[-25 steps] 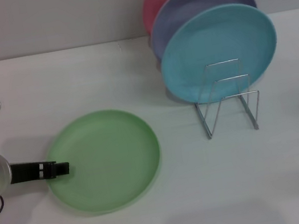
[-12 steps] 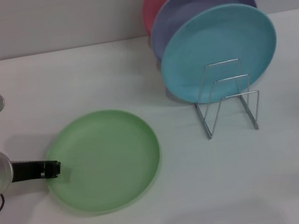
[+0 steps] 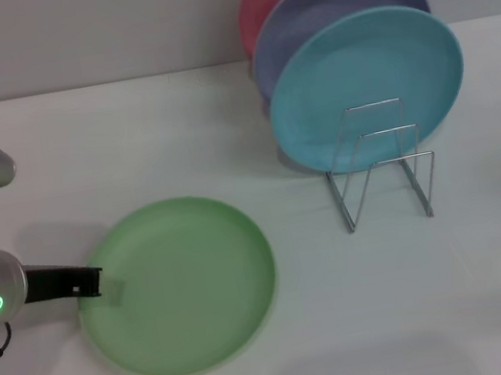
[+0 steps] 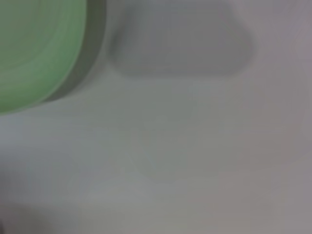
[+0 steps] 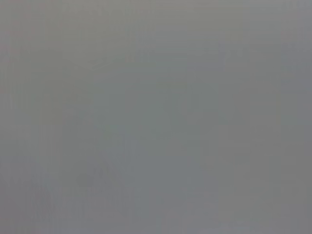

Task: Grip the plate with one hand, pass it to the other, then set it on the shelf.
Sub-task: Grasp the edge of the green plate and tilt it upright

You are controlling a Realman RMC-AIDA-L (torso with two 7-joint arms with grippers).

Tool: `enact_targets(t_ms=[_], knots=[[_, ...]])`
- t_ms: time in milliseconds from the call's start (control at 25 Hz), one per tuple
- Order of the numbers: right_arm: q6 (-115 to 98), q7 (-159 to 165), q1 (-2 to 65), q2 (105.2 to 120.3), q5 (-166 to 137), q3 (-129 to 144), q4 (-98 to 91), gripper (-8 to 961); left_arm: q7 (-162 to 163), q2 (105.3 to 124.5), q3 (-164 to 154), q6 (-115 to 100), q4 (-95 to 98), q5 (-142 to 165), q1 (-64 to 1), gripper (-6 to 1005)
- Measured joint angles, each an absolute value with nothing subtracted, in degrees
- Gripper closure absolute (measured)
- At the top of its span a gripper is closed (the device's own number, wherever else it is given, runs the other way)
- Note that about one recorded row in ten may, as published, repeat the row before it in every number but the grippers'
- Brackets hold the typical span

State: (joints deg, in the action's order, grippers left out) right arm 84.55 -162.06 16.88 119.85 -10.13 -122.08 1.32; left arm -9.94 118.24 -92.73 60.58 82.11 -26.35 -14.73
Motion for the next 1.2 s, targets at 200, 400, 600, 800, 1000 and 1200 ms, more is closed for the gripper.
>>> enact_targets(t_ms=[200,400,600,800,1000,1200], knots=[[84.64,-162.04,16.69,119.89,-10.14,-122.08,1.32,136,-10.49,118.28,-93.25,60.66,84.37,-26.42,-13.95,936],[84.73,-161.85,16.55,119.89,-10.21,-122.08,1.29,136,-11.52,118.21,-93.26,60.94,87.32,-26.83,-13.01,944],[84.76,-161.81,16.47,119.88,-10.28,-122.08,1.23,136,-12.09,118.19,-93.24,61.58,91.0,-27.01,-11.94,954],[85.97,-161.71,16.44,119.88,-10.35,-122.08,1.21,136,-12.84,118.16,-93.1,62.29,94.64,-27.08,-10.96,964],[90.52,-160.26,16.31,119.88,-10.52,-121.94,1.11,136,-13.64,118.14,-92.91,62.63,99.64,-27.41,-9.54,962],[100.39,-159.71,16.12,119.87,-15.95,-119.82,2.79,136,-14.42,118.12,-92.53,62.43,103.64,-27.66,-8.51,959]])
